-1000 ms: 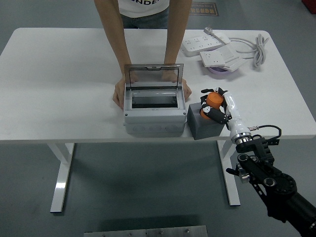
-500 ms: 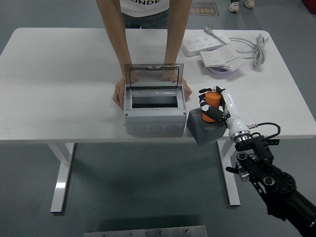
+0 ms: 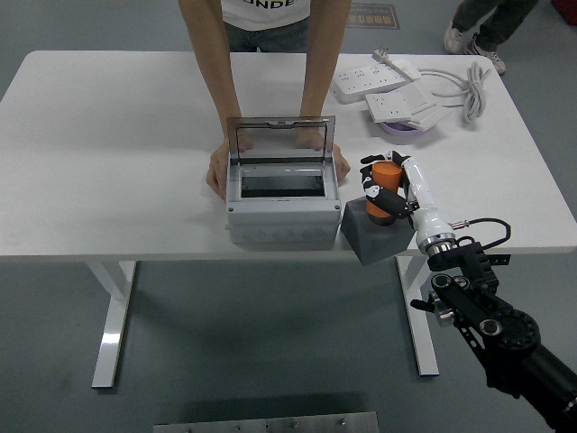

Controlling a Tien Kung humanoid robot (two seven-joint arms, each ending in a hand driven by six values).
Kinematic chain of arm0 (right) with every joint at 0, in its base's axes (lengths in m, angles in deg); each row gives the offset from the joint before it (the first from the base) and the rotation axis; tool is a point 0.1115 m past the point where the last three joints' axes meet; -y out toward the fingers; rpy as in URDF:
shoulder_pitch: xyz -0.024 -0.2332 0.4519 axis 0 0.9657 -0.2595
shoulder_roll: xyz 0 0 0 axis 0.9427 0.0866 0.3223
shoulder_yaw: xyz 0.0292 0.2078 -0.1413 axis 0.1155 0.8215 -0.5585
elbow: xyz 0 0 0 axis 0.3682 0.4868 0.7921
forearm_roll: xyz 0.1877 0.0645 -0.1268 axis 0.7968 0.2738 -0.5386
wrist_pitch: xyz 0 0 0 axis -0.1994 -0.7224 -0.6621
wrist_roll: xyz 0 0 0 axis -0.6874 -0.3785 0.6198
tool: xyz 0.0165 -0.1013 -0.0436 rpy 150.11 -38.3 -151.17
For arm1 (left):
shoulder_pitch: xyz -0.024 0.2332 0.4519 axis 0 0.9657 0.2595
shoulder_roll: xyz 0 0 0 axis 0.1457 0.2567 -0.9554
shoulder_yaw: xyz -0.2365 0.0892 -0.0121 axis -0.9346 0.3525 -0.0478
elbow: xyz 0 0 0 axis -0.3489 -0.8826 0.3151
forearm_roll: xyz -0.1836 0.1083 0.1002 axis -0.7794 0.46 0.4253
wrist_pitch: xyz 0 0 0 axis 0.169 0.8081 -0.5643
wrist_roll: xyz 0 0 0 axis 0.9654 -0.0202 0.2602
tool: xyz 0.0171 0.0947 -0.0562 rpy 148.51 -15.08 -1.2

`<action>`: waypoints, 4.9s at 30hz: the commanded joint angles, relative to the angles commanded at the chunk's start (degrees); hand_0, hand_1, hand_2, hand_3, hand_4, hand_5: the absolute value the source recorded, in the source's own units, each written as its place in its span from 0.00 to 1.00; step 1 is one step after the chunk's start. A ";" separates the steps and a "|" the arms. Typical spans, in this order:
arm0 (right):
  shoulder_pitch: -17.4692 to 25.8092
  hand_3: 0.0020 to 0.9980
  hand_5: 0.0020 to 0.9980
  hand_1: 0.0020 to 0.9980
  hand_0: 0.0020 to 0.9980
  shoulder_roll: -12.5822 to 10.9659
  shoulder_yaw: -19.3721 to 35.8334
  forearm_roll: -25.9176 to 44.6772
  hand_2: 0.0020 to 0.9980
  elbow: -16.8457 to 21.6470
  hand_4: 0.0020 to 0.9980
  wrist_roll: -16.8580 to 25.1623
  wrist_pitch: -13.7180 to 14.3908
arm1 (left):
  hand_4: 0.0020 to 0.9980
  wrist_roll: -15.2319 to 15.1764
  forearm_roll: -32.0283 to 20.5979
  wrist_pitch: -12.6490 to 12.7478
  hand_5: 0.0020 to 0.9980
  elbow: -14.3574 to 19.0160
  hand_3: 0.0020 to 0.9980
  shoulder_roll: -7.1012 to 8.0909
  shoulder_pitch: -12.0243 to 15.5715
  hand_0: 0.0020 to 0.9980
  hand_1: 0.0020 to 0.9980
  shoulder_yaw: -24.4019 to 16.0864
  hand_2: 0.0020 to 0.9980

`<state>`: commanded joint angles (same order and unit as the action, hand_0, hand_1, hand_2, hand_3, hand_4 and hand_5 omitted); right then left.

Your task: Fetch the battery,place it into the box,close the lid of the box

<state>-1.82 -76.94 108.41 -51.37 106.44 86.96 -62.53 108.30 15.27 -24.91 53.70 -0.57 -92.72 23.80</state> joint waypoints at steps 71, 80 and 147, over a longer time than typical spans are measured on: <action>-23.71 0.36 0.00 0.22 0.17 -0.93 -19.78 -45.01 0.32 4.42 0.11 -25.81 -12.71 | 0.61 1.30 0.35 1.14 0.01 0.19 0.59 1.44 -0.27 0.62 0.69 -1.97 0.59; -25.53 0.37 0.00 0.22 0.18 0.40 -21.97 -45.73 0.32 0.66 0.11 -27.93 -13.49 | 0.61 1.86 1.30 1.05 0.01 0.25 0.59 1.67 -0.31 0.62 0.69 -2.66 0.59; -23.71 0.66 0.24 0.63 0.53 6.14 -18.71 -39.61 0.62 -6.00 0.65 -24.35 -10.95 | 0.60 2.59 3.78 0.75 0.01 0.33 0.59 1.75 -1.60 0.62 0.69 -3.91 0.59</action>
<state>-25.53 -70.80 89.69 -90.99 100.43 62.61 -73.48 110.90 19.05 -24.15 54.03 1.18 -94.32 19.89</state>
